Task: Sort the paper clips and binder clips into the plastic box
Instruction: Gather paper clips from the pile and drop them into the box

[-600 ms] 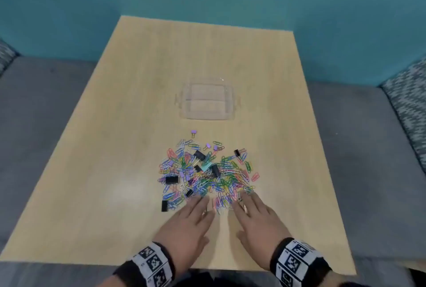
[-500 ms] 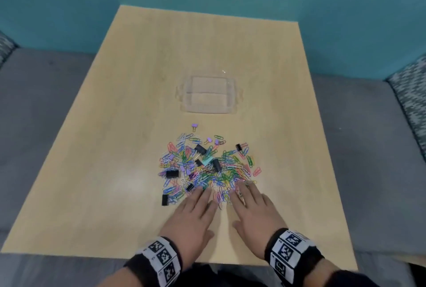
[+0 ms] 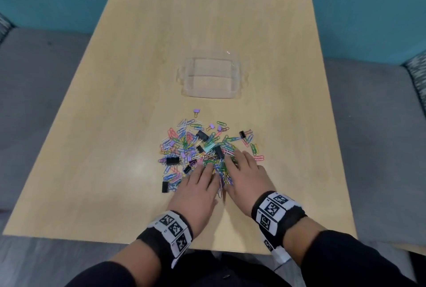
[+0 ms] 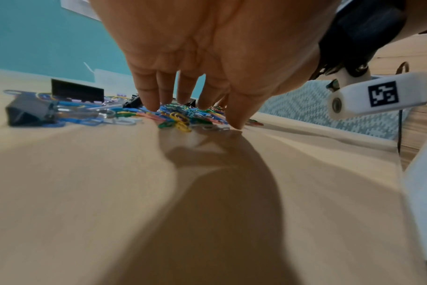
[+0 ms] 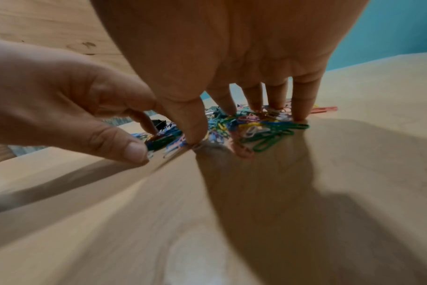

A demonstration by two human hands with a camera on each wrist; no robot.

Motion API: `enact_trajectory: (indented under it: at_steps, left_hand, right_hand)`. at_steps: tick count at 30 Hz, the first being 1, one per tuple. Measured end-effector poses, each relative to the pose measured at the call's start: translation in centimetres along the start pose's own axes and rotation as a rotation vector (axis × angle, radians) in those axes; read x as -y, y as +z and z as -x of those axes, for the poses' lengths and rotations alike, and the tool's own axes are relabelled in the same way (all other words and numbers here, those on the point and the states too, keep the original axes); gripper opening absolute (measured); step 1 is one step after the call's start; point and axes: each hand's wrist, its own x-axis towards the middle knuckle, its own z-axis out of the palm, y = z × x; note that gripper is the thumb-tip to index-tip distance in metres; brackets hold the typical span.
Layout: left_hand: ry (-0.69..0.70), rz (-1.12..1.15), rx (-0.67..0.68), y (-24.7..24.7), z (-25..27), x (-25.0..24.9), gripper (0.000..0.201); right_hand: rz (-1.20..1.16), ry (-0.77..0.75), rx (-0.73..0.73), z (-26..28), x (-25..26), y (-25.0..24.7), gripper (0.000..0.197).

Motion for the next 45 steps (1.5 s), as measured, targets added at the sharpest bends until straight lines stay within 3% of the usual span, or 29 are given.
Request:
enact_trajectory:
  at_steps: [5,13,19,25,28,32,35,38,40,42,45]
  left_hand:
    - [-0.054,0.017,-0.017,-0.9,-1.9,-0.2,0.066]
    - [0.036,0.057,0.061,-2.6,-3.4,0.5,0.045]
    - [0.022,0.083,0.061,-3.3,-4.2,0.9,0.031]
    - [0.01,0.221,-0.006,-2.2,-5.1,1.9,0.03]
    - [-0.027,0.335,-0.035,-2.2,-5.4,2.5,0.026]
    - [-0.155,0.663,-0.057,-3.2,-5.5,3.4,0.024]
    - [-0.261,0.941,-0.009,-4.9,-5.6,4.3,0.03]
    - [-0.402,1.294,0.05,-6.9,-6.4,5.3,0.018]
    - [-0.424,1.375,0.036,-8.4,-7.4,6.2,0.015]
    - [-0.436,1.373,-0.007,-9.8,-9.3,7.8,0.026]
    - [-0.482,1.299,-0.129,-11.9,-13.5,10.5,0.03]
  right_hand:
    - [-0.018,0.064,-0.045,-1.0,-0.4,-0.1,0.073]
    - [-0.021,0.024,-0.015,-2.0,-0.6,-0.5,0.029]
    - [-0.076,0.026,0.066,-2.3,-1.0,-2.0,0.034]
    - [-0.212,0.068,0.102,-2.8,-1.7,-2.5,0.021]
    - [-0.292,0.101,0.187,-3.3,-2.2,-3.1,0.015]
    - [-0.437,0.131,0.263,-3.9,-3.2,-4.1,0.007]
    - [-0.7,0.216,0.3,-4.4,-3.9,-5.1,0.006]
    - [-0.964,0.327,0.327,-5.4,-4.4,-6.1,0.01]
    - [-1.094,0.36,0.332,-6.7,-4.7,-7.1,0.017]
    - [-1.16,0.356,0.295,-8.7,-4.8,-8.7,0.02]
    - [-1.062,0.309,0.144,-12.9,-4.7,-11.8,0.017]
